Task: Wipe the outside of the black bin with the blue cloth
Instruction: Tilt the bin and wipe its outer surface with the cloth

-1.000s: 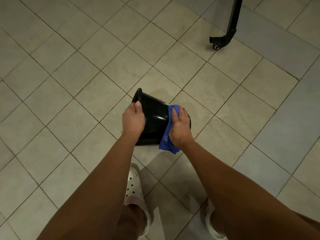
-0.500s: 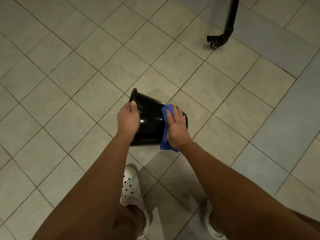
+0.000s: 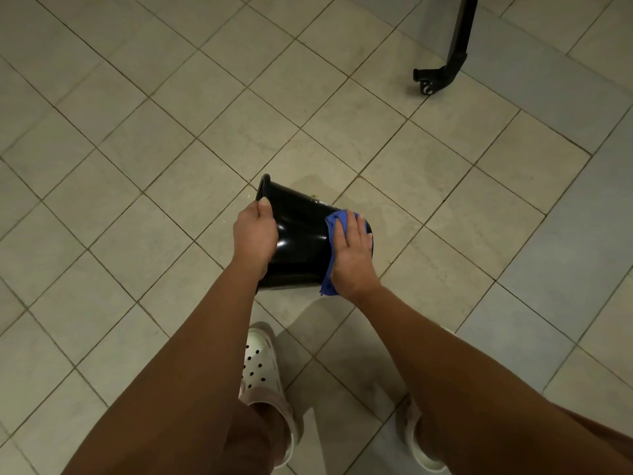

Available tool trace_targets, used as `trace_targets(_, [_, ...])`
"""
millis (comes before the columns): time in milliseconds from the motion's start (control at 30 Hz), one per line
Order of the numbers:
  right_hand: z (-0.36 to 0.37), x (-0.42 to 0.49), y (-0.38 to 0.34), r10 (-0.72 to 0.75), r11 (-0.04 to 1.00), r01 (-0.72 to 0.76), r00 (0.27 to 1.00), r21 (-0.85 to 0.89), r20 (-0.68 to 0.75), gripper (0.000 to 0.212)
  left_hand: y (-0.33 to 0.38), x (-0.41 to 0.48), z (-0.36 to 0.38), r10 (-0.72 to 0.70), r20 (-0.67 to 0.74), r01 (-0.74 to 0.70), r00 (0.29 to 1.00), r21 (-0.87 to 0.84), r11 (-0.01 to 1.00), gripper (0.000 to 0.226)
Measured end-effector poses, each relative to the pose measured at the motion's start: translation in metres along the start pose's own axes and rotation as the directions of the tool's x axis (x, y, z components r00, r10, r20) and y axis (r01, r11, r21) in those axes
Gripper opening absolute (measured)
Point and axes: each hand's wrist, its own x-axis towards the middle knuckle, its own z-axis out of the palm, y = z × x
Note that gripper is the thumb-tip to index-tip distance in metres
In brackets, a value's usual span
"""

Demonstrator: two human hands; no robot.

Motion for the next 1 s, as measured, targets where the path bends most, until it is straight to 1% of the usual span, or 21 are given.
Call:
trace_targets(100, [-0.010, 0.006, 0.005, 0.151, 0.980, -0.156, 0.987, 0.127, 0.050, 0.089, 0.001, -0.004, -0.001, 0.035, 0.042, -0.035, 0.999, 0.005, 0.999, 0.040])
trace_targets(200, [-0.016, 0.006, 0.008, 0.291, 0.920, -0.304, 0.953, 0.246, 0.086, 0.078, 0.003, -0.006, -0.003, 0.050, 0.117, -0.047, 0.992, -0.025, 0.999, 0.036])
trace_targets(333, [-0.017, 0.007, 0.014, 0.388, 0.825, -0.398, 0.915, 0.401, 0.110, 0.062, 0.008, -0.006, -0.010, 0.021, 0.208, -0.006, 0.978, -0.073, 0.997, 0.037])
trace_targets(400, [-0.015, 0.009, 0.018, 0.440, 0.778, -0.431, 0.893, 0.457, 0.094, 0.053, 0.015, -0.004, -0.015, -0.006, 0.252, 0.029, 0.968, -0.084, 0.996, 0.031])
trace_targets(467, [-0.013, 0.009, 0.022, 0.465, 0.756, -0.448, 0.881, 0.477, 0.092, 0.045, 0.021, -0.001, -0.016, -0.019, 0.284, 0.034, 0.959, -0.049, 0.998, 0.025])
trace_targets(500, [-0.013, 0.009, 0.024, 0.469, 0.755, -0.454, 0.878, 0.473, 0.095, 0.042, 0.024, 0.000, -0.016, -0.043, 0.285, 0.055, 0.958, -0.036, 0.998, 0.026])
trace_targets(600, [-0.013, 0.007, 0.028, 0.462, 0.758, -0.447, 0.882, 0.475, 0.093, 0.039, 0.028, 0.000, -0.013, -0.179, 0.271, 0.201, 0.946, -0.054, 0.978, 0.058])
trace_targets(667, [-0.013, 0.006, 0.030, 0.435, 0.770, -0.415, 0.897, 0.484, 0.078, 0.042, 0.028, 0.000, -0.009, -0.185, 0.259, 0.202, 0.948, -0.038, 0.979, 0.065])
trace_targets(733, [-0.012, 0.002, 0.029, 0.398, 0.793, -0.377, 0.915, 0.478, 0.061, 0.048, 0.027, -0.001, -0.005, -0.145, 0.228, 0.146, 0.963, 0.013, 0.989, 0.063])
trace_targets(800, [-0.010, -0.005, 0.029, 0.369, 0.804, -0.326, 0.929, 0.497, 0.013, 0.048, 0.025, -0.002, -0.002, -0.107, 0.184, 0.103, 0.977, 0.030, 0.994, 0.059])
trace_targets(900, [-0.006, -0.014, 0.030, 0.373, 0.769, -0.247, 0.922, 0.589, -0.101, 0.028, 0.023, -0.004, 0.003, -0.076, 0.122, 0.074, 0.990, 0.025, 0.997, 0.052])
trace_targets(933, [-0.007, -0.016, 0.031, 0.374, 0.771, -0.224, 0.917, 0.596, -0.140, 0.023, 0.023, -0.004, 0.003, -0.068, 0.104, 0.066, 0.992, 0.019, 0.998, 0.050])
trace_targets(1000, [-0.012, -0.014, 0.031, 0.358, 0.808, -0.184, 0.908, 0.560, -0.217, 0.019, 0.023, -0.003, 0.003, -0.060, 0.061, 0.060, 0.996, -0.004, 0.998, 0.047])
